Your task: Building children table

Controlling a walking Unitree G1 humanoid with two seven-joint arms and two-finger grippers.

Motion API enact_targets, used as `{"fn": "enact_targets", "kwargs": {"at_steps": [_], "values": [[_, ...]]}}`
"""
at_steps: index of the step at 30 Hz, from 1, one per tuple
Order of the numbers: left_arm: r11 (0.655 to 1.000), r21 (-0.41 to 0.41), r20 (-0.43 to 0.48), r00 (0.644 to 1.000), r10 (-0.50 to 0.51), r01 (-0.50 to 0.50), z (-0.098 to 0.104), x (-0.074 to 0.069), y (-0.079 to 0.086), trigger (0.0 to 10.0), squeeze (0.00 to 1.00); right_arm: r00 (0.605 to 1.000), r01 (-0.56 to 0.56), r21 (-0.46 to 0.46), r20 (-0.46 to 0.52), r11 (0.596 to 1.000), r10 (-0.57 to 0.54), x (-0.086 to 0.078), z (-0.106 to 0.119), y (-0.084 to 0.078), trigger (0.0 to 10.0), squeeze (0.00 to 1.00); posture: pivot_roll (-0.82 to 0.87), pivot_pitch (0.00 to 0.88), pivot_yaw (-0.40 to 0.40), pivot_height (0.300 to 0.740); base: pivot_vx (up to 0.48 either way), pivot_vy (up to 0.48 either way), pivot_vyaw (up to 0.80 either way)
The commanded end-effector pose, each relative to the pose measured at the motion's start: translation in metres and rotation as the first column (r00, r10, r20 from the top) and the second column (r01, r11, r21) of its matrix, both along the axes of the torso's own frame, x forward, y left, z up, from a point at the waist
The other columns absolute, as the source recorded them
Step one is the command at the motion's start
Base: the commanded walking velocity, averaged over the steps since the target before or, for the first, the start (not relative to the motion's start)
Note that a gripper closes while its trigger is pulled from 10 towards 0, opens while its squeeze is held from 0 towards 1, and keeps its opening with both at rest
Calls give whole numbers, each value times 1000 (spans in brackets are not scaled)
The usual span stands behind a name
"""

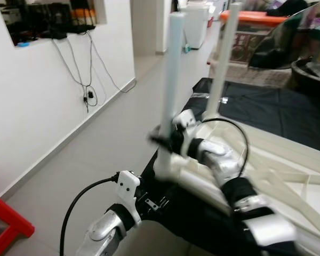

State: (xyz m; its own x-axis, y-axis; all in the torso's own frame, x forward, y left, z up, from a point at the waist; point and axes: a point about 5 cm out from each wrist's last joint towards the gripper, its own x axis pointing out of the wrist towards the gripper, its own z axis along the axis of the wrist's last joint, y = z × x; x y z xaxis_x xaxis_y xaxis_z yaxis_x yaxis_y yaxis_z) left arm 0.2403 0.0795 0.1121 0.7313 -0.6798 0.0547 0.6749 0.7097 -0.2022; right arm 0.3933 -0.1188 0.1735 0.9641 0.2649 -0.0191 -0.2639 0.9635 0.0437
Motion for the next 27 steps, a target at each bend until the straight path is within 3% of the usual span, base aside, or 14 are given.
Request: {"fn": "enact_targets", "kwargs": {"at_steps": [1, 4, 5, 7, 8, 9, 10, 15, 19, 20, 21, 22, 26, 27], "values": [[1000, 7, -5, 1000, 2, -2, 0, 0, 3, 10000, 0, 973, 217, 31, -89, 976, -214, -3, -18, -28, 0, 0, 34, 2, -5, 740, 0, 0, 0], [1000, 7, -6, 1000, 0, 0, 0, 0, 2, 10000, 0, 927, 368, 86, -104, 926, -359, -8, -22, -31, 0, 0, 38, 0, -8, 740, 0, 0, 0], [1000, 7, -6, 1000, 0, 0, 0, 0, 3, 10000, 0, 874, 484, 130, -131, 865, -469, -13, -25, -29, 0, 0, 53, 0, -4, 740, 0, 0, 0], [1000, 7, -7, 1000, 0, 0, -1, 0, 3, 10000, 0, 823, 566, 154, -158, 810, -545, -17, -27, -27, 0, 0, 53, 0, -4, 740, 0, 0, 0], [1000, 7, -7, 1000, 0, 0, -1, 0, 3, 10000, 0, 823, 566, 154, -158, 810, -545, -17, -27, -27, 0, 0, 53, 0, -4, 740, 0, 0, 0], [1000, 8, -6, 1000, 1, -1, -1, 0, 3, 10000, 0, 774, 633, 195, -199, 750, -601, -20, -28, -22, 0, 0, 65, 0, -19, 740, 0, 0, 0], [1000, 10, -5, 1000, 3, -3, -1, 0, 3, 10000, 0, 681, 732, 216, -266, 646, -682, -24, -27, -12, 0, 0, 67, 0, -20, 740, 0, 0, 0], [1000, 9, -5, 1000, 5, -5, -1, 0, 2, 10000, 0, 641, 767, 229, -279, 599, -715, -25, -20, -7, 0, 0, 64, 0, -24, 740, 0, 0, 0], [1000, 7, -5, 1000, 6, -6, -2, 0, 2, 10000, 0, 672, 740, 263, -279, 619, -686, -24, -16, -4, 0, 0, 58, 0, -22, 740, 0, 0, 0], [1000, 5, -6, 1000, 4, -4, -2, 0, 1, 10000, 0, 714, 700, 260, -242, 665, -657, -23, -12, -2, 10000, 0, 55, 0, -24, 740, 0, 0, 0], [1000, 4, -7, 1000, 3, -3, -2, 0, 1, 10000, 0, 742, 671, 252, -215, 697, -635, -22, -10, 0, 10000, 0, 55, 0, -24, 740, 0, 0, 0], [1000, 3, -8, 1000, 1, -1, -2, 0, 1, 10000, 0, 782, 624, 260, -190, 737, -594, -23, -10, 0, 10000, 1000, 51, 0, -23, 740, 0, 0, 0], [1000, 2, -6, 1000, -1, 1, -1, -1, 0, 10000, 0, 812, 581, 261, -131, 771, -568, -25, -7, -3, 10000, 1000, 44, 0, -27, 740, 0, 0, 0], [1000, 0, -7, 1000, 2, -2, -1, -1, 0, 10000, 0, 840, 537, 271, -92, 799, -534, -25, -4, -2, 10000, 8, 18, 0, -20, 740, 0, 0, 0]]}}
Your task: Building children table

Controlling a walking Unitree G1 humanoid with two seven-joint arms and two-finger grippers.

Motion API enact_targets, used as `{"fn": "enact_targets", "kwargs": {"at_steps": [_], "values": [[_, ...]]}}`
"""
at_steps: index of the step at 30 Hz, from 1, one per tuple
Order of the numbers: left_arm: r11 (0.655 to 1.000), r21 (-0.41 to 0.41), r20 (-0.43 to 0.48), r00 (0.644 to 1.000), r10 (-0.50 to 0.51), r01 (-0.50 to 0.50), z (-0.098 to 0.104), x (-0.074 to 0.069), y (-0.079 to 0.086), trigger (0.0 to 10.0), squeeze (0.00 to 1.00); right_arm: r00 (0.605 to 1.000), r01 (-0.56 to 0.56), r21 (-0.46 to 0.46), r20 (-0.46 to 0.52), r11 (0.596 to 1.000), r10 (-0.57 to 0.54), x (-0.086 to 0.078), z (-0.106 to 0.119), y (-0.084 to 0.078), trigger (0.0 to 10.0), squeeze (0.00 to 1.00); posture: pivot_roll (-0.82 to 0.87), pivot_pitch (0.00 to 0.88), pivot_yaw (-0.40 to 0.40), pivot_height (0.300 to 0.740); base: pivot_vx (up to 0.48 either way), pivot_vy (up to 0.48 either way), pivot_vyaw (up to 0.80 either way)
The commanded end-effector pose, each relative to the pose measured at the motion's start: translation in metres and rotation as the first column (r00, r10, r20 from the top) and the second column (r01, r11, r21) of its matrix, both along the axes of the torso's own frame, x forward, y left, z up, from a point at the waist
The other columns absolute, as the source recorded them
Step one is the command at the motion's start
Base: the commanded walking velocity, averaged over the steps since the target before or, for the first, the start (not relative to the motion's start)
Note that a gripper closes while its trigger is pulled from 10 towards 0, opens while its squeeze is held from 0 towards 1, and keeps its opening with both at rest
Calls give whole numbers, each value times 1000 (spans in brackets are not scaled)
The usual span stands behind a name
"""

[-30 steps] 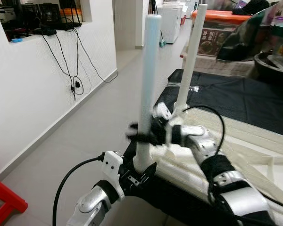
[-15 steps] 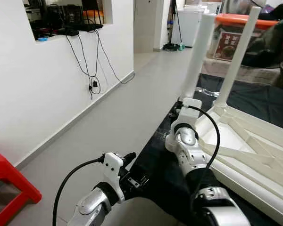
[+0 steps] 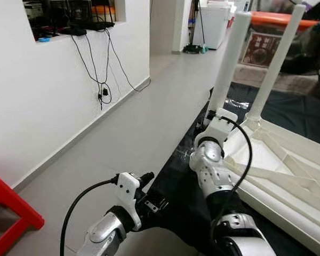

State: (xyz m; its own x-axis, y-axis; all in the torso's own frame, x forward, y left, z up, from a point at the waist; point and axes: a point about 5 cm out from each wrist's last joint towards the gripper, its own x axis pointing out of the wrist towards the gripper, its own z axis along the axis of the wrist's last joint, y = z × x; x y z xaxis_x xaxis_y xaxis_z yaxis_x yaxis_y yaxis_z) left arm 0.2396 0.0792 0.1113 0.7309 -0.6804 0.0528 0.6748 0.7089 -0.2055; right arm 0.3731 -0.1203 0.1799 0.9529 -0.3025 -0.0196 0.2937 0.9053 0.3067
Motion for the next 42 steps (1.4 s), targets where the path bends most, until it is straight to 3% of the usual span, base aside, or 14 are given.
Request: {"fn": "enact_targets", "kwargs": {"at_steps": [1, 9, 11, 15, 16, 17, 21, 23, 25, 26, 35, 37, 38, 42], "values": [[1000, -1, -3, 1000, 4, -4, 0, 0, 0, 10000, 0, 999, -39, 17, 18, 999, 38, -5, -8, 1, 10000, 8, 18, 0, -20, 740, 0, 0, 0], [1000, 3, -5, 1000, -3, 3, 0, 1, 2, 10000, 0, 909, -397, -37, 127, 917, 398, -3, -1, 14, 10000, 0, 15, 0, -5, 740, 0, 0, 0], [1000, 5, -3, 1000, -2, 2, 0, 1, 2, 10000, 0, 819, -558, -103, 91, 824, 566, -1, -5, 8, 10000, 0, 21, 0, -3, 740, 0, 0, 0], [1000, 6, -3, 1000, -2, 2, 0, 1, 2, 10000, 0, 789, -600, -117, 77, 791, 610, -1, -7, 6, 10000, 0, 21, 0, -3, 740, 0, 0, 0], [1000, 8, -1, 1000, 0, 0, 0, 2, 2, 10000, 0, 727, -676, -126, 52, 726, 685, 0, -7, -1, 10000, 0, 27, 0, -5, 740, 0, 0, 0], [1000, 8, -1, 1000, 0, 0, 0, 2, 2, 10000, 0, 727, -676, -126, 52, 726, 685, 0, -7, -1, 10000, 0, 27, 0, -5, 740, 0, 0, 0], [1000, 13, 1, 1000, 4, -4, 1, 3, 3, 10000, 0, 417, -898, -151, 2, 412, 909, 5, 7, -13, 10000, 0, 58, 0, -7, 740, 0, 0, 0], [1000, 13, 2, 1000, 3, -3, 1, 3, 3, 10000, 0, 377, -916, -151, -4, 372, 926, 5, 7, -13, 10000, 0, 58, 0, -7, 740, 0, 0, 0], [1000, 12, 3, 1000, 15, -15, 1, 2, 3, 10000, 0, 156, -978, -146, -45, 148, 987, -2, 7, -10, 10000, 0, 81, 1, -29, 740, 0, 0, 0], [1000, 12, 3, 1000, 15, -15, 1, 2, 3, 10000, 0, 156, -978, -146, -45, 148, 987, -2, 7, -10, 10000, 0, 81, 1, -29, 740, 0, 0, 0], [1000, 6, 1, 1000, 20, -20, 2, -1, 1, 10000, 0, -148, -977, -134, -148, -168, 978, -9, 8, 0, 9373, 0, 96, 10, -41, 740, 0, 0, 0], [1000, 5, 0, 1000, 20, -20, 2, -1, 1, 10000, 0, -169, -972, -134, -161, -191, 973, -9, 8, 1, 9373, 0, 96, 10, -41, 740, 0, 0, 0], [1000, 5, 0, 1000, 20, -20, 2, -1, 2, 10000, 0, -180, -968, -141, -181, -207, 967, -9, 8, 3, 0, 0, 95, 12, -39, 740, 0, 0, 0], [1000, 5, 0, 1000, 21, -21, 2, -1, 2, 10000, 0, -143, -963, -193, -225, -188, 964, -6, 9, 6, 0, 0, 95, 11, -40, 740, 0, 0, 0]]}}
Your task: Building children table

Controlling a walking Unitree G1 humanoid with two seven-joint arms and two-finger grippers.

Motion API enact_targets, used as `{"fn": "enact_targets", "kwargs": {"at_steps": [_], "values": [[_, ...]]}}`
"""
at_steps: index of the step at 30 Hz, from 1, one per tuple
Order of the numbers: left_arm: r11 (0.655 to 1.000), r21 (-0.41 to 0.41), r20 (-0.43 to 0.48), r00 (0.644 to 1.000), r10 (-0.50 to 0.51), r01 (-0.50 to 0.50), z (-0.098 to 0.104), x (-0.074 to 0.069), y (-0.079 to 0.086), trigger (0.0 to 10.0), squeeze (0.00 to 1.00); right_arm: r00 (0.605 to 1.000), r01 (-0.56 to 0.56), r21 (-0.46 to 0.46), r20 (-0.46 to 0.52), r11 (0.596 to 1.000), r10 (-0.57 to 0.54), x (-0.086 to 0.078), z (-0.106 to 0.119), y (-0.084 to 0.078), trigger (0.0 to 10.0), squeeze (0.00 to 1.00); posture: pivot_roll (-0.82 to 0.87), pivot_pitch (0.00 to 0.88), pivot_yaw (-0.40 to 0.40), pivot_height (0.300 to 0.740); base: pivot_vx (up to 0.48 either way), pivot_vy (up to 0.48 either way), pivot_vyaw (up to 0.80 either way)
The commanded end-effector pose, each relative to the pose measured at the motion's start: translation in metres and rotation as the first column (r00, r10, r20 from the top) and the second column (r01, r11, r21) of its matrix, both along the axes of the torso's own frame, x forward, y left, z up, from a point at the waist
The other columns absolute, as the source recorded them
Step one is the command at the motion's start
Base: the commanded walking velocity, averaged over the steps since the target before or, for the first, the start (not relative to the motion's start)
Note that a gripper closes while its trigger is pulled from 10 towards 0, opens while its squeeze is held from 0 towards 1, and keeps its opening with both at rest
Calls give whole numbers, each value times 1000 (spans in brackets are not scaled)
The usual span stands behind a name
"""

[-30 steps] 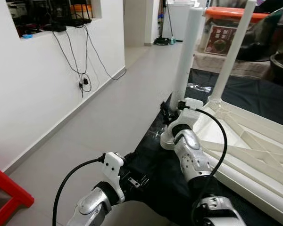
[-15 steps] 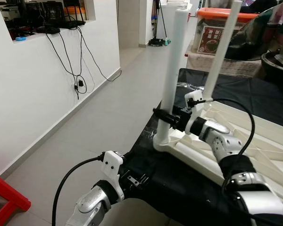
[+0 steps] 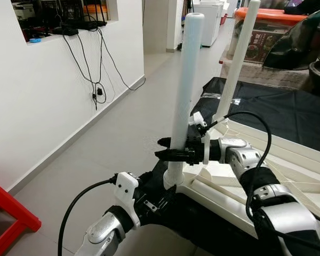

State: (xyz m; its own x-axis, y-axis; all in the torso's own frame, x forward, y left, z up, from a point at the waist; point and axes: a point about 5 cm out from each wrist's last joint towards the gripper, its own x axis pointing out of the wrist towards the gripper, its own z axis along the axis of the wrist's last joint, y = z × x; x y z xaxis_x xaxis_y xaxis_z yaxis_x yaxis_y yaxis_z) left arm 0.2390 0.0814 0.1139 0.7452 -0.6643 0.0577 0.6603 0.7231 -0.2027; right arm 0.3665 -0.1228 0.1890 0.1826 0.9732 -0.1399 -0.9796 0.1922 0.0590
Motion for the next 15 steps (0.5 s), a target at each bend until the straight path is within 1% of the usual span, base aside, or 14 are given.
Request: {"fn": "enact_targets", "kwargs": {"at_steps": [1, 4, 5, 6, 8, 9, 10, 11, 12, 13, 14, 15], "values": [[1000, 6, -7, 1000, 0, 0, -1, 0, -1, 10000, 0, 997, 57, -38, 59, 998, -55, 5, 3, 8, 0, 0, 91, 11, -37, 740, 0, 0, 0], [1000, 6, -7, 1000, 1, 0, -1, 0, -1, 10000, 0, 995, 81, -36, 66, 996, -79, 7, 3, 8, 0, 0, 91, 11, -37, 740, 0, 0, 0], [1000, 6, -8, 1000, 0, 0, -1, 0, -1, 10000, 0, 983, 163, -24, 94, 986, -160, 10, 4, 6, 0, 0, 87, 10, -39, 740, 0, 0, 0], [1000, 6, -8, 1000, 0, 0, -1, 0, -1, 10000, 0, 971, 216, -14, 110, 976, -213, 13, 5, 5, 0, 0, 87, 10, -39, 740, 0, 0, 0], [1000, 6, -8, 1000, 0, 0, -1, 0, -1, 10000, 0, 971, 216, -14, 110, 976, -213, 13, 5, 5, 0, 0, 87, 10, -39, 740, 0, 0, 0], [1000, 6, -9, 1000, 0, 0, -1, 0, -1, 10000, 0, 936, 325, 16, 135, 946, -324, 18, 6, 3, 0, 0, 80, 8, -37, 740, 0, 0, 0], [1000, 5, -9, 1000, -1, 1, -1, 0, -1, 10000, 0, 873, 471, 51, 116, 881, -474, 24, 5, -2, 0, 0, 80, 7, -36, 740, 0, 0, 0], [1000, 5, -10, 1000, -2, 2, -1, 0, -1, 10000, 0, 796, 593, 74, 97, 802, -598, 29, 4, -7, 0, 0, 80, 7, -36, 740, 0, 0, 0], [1000, 5, -10, 1000, -2, 2, -1, 0, -1, 10000, 0, 796, 593, 74, 97, 802, -598, 29, 4, -7, 0, 0, 80, 7, -36, 740, 0, 0, 0], [1000, 4, -10, 1000, -3, 3, -1, 0, -1, 10000, 0, 648, 753, 89, 71, 652, -758, 34, -1, -18, 0, 0, 76, 4, -32, 740, 0, 0, 0], [1000, 4, -11, 1000, -4, 4, -1, 0, -1, 10000, 0, 462, 882, 87, 46, 464, -886, 36, -8, -32, 0, 0, 74, 1, -29, 740, 0, 0, 0], [1000, 4, -11, 1000, -4, 4, -1, 0, -1, 10000, 0, 462, 882, 87, 46, 464, -886, 36, -8, -32, 0, 0, 74, 1, -29, 740, 0, 0, 0]]}}
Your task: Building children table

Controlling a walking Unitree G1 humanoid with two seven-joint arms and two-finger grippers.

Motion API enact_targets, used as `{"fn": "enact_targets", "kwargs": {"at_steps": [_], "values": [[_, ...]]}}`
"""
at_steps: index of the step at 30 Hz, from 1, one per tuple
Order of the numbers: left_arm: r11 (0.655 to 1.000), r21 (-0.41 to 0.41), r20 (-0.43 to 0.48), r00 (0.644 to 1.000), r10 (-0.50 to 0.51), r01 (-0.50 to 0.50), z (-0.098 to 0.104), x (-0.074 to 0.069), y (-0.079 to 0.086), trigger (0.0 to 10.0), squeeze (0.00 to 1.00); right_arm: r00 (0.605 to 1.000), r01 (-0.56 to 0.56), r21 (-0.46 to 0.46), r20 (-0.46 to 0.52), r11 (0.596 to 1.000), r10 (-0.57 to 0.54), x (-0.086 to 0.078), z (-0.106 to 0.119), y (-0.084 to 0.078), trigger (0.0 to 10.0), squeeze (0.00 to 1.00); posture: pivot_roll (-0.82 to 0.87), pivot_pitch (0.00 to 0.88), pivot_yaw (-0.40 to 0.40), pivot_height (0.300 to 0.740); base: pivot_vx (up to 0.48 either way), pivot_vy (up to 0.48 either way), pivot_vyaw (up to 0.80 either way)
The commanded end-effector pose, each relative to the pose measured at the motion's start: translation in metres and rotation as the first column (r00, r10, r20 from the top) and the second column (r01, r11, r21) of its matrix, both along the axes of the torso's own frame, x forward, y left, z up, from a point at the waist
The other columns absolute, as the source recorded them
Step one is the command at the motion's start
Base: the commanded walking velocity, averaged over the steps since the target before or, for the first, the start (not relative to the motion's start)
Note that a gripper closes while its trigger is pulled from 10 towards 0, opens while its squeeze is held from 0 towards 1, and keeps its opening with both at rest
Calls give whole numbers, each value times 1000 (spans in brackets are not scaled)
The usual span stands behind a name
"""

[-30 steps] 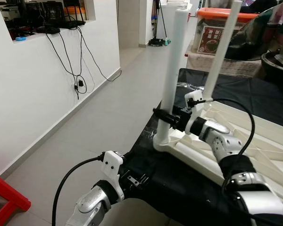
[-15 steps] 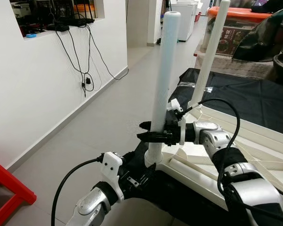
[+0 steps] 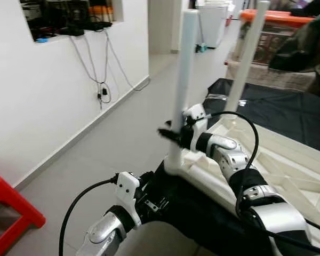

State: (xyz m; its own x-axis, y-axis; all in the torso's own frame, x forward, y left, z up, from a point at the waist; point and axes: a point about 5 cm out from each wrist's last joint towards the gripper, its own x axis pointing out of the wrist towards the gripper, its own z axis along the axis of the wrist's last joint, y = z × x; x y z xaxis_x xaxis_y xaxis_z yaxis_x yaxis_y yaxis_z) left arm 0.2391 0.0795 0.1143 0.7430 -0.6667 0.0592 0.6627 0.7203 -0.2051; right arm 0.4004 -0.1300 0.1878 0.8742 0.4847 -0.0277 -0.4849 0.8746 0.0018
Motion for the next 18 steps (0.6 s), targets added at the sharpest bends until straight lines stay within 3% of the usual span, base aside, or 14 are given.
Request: {"fn": "enact_targets", "kwargs": {"at_steps": [1, 2, 3, 4, 5, 7, 9, 10, 11, 12, 13, 15, 16, 18], "values": [[1000, 7, -10, 1000, 0, 0, -2, 0, 1, 10000, 0, 977, 212, 17, -30, 977, -211, 2, -7, -24, 0, 0, 74, 1, -29, 740, 0, 0, 0], [1000, 7, -11, 1000, -2, 2, -2, 0, 1, 10000, 0, 900, 436, 37, -30, 899, -435, 0, -14, -38, 0, 0, 73, 1, -28, 740, 0, 0, 0], [1000, 7, -12, 1000, -5, 5, -2, 0, 1, 10000, 0, 800, 599, 81, -60, 796, -596, -5, -21, -47, 0, 0, 71, 0, -28, 740, 0, 0, 0], [1000, 8, -12, 1000, -6, 7, -2, 1, 1, 10000, 0, 723, 691, 108, -87, 715, -686, -10, -26, -50, 0, 0, 71, 0, -28, 740, 0, 0, 0], [1000, 8, -13, 1000, -7, 8, -2, 1, 1, 10000, 0, 678, 735, 123, -103, 667, -728, -13, -28, -51, 0, 0, 71, 0, -28, 740, 0, 0, 0], [1000, 8, -13, 1000, -8, 8, -2, 1, 1, 10000, 0, 623, 781, 151, -114, 606, -774, -16, -28, -47, 0, 0, 72, 0, -30, 740, 0, 0, 0], [1000, 8, -13, 1000, -8, 8, -2, 1, 1, 10000, 0, 623, 781, 151, -114, 606, -774, -16, -28, -47, 0, 0, 72, 0, -30, 740, 0, 0, 0], [1000, 9, -13, 1000, -8, 8, -2, 1, 1, 10000, 0, 589, 805, 166, -117, 569, -799, -17, -27, -44, 0, 0, 72, 0, -30, 740, 0, 0, 0], [1000, 9, -13, 1000, -8, 8, -2, 1, 1, 10000, 0, 589, 805, 166, -117, 569, -799, -17, -27, -44, 0, 0, 72, 0, -30, 740, 0, 0, 0], [1000, 10, -11, 1000, -6, 6, -3, 1, 1, 10000, 0, 501, 860, 230, -208, 456, -840, -20, -27, -25, 0, 0, 80, 0, -39, 740, 0, 0, 0], [1000, 11, -10, 1000, -5, 5, -3, 1, 1, 10000, 0, 483, 870, 242, -241, 430, -842, -20, -27, -17, 0, 0, 79, 0, -39, 740, 0, 0, 0], [1000, 11, -9, 1000, -4, 4, -3, 0, 1, 10000, 0, 491, 866, 252, -263, 432, -831, -20, -26, -9, 0, 0, 79, 0, -39, 740, 0, 0, 0], [1000, 12, -9, 1000, -3, 3, -3, 0, 1, 10000, 0, 524, 847, 259, -262, 464, -811, -19, -25, -1, 4980, 0, 81, 0, -40, 740, 0, 0, 0], [1000, 12, -9, 1000, -3, 3, -3, 0, 1, 10000, 0, 547, 833, 264, -260, 487, -796, -18, -23, 4, 4980, 0, 81, 0, -40, 740, 0, 0, 0]]}}
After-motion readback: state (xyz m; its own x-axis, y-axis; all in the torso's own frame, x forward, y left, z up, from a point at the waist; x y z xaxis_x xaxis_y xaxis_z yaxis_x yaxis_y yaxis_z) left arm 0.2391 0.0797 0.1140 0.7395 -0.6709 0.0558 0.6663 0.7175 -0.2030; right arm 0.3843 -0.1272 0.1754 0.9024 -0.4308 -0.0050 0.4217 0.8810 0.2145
